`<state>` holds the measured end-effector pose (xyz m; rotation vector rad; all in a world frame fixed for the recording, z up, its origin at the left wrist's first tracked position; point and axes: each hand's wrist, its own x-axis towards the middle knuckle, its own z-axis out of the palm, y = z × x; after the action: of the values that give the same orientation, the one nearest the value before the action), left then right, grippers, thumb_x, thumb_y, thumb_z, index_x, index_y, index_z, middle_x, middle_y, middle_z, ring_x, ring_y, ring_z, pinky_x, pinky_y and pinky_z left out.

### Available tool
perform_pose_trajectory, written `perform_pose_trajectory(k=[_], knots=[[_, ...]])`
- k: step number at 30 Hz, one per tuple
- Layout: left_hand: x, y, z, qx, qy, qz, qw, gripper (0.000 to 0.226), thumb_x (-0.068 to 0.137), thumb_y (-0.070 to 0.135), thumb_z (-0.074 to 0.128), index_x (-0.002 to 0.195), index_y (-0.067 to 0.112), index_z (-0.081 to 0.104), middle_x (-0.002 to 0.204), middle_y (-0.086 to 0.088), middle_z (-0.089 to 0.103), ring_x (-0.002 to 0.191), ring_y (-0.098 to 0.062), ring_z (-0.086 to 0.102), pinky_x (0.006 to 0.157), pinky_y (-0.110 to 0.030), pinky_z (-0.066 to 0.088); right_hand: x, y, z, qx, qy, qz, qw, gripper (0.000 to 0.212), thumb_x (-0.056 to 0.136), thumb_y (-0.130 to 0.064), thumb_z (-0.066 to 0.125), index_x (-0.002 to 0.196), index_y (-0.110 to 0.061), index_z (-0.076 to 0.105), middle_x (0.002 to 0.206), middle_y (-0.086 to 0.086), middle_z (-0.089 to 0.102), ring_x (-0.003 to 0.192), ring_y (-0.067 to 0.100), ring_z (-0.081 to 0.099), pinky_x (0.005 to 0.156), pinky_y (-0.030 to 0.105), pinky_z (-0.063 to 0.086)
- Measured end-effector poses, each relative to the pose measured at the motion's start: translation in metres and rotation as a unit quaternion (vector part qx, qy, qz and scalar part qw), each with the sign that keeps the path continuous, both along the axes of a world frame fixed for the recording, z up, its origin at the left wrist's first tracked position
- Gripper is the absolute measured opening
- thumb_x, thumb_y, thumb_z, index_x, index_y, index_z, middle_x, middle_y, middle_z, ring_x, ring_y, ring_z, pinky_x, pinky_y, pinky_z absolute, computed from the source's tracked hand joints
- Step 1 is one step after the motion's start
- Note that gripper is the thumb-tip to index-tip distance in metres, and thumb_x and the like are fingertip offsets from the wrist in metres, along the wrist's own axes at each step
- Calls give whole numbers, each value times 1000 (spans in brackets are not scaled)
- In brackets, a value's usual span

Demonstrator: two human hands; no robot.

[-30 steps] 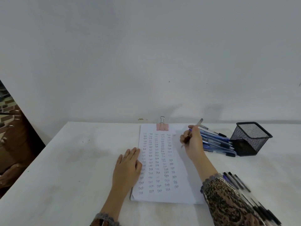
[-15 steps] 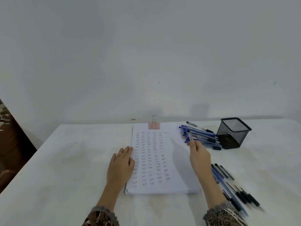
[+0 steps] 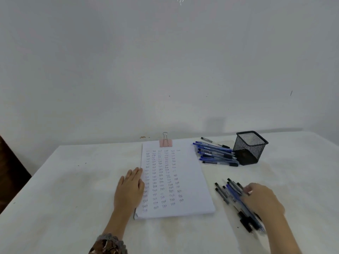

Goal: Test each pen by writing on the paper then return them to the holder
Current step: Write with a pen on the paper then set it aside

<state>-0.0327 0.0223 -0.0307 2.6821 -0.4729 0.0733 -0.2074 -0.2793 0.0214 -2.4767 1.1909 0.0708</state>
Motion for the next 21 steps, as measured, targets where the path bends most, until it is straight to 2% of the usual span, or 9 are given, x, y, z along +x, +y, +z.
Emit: perform_pose_trajectory(k=[2,5,7,10,13,15,18,21], knots=[[-1,0,0,5,0,0,1000,48,99,24,22,147,22,18,155,7,17,144,-11,9,118,-31,6,1,-5,4,4,21,16,1000,13,84,-30,57,96,-33,53,121,2,52,109,26,52,91,37,46],[-1,-1,2,11,-2,1,1000,48,99,24,22,148,22,17,155,7,16,144,-11,9,117,-30,5,17,-16,16,-16,-10,43,999,27,82,-27,62,110,-26,60,125,6,52,112,28,52,96,40,45],[-2,-1,3,8,0,2,1000,48,99,24,22,148,22,17,155,7,16,144,-11,9,117,-31,5,44,-22,25,-32,-53,86,994,27,86,-19,58,113,-21,63,123,6,58,110,26,56,97,39,46],[-2,-1,4,12,2,1,1000,48,100,24,21,148,22,16,155,8,15,144,-10,8,117,-30,5,86,-21,26,-51,-48,165,984,29,90,-9,49,112,-15,66,117,7,63,106,26,60,94,34,48],[-2,-1,4,10,3,0,1000,48,100,24,21,148,22,16,155,7,15,144,-10,8,117,-30,5,112,-22,9,-109,-49,241,963,33,93,-14,47,125,-14,54,127,7,53,112,26,55,92,35,47],[-3,0,4,8,3,-1,1000,48,100,24,22,148,21,17,155,7,15,144,-10,9,117,-30,6,117,-24,-1,-133,-66,245,958,35,96,-23,45,130,-18,47,130,5,49,114,24,53,89,35,46],[-2,0,3,13,-3,-1,1000,48,100,25,22,147,22,17,155,8,15,144,-10,8,117,-30,5,123,-26,-5,-170,-105,238,950,30,96,-27,46,123,-18,51,125,4,50,109,25,54,83,35,47],[-2,0,3,10,-5,1,1000,48,100,25,22,147,22,17,155,9,16,143,-10,9,117,-29,5,131,-30,-4,-219,-112,275,929,23,93,-25,51,113,-13,57,115,6,51,108,25,51,83,34,44]])
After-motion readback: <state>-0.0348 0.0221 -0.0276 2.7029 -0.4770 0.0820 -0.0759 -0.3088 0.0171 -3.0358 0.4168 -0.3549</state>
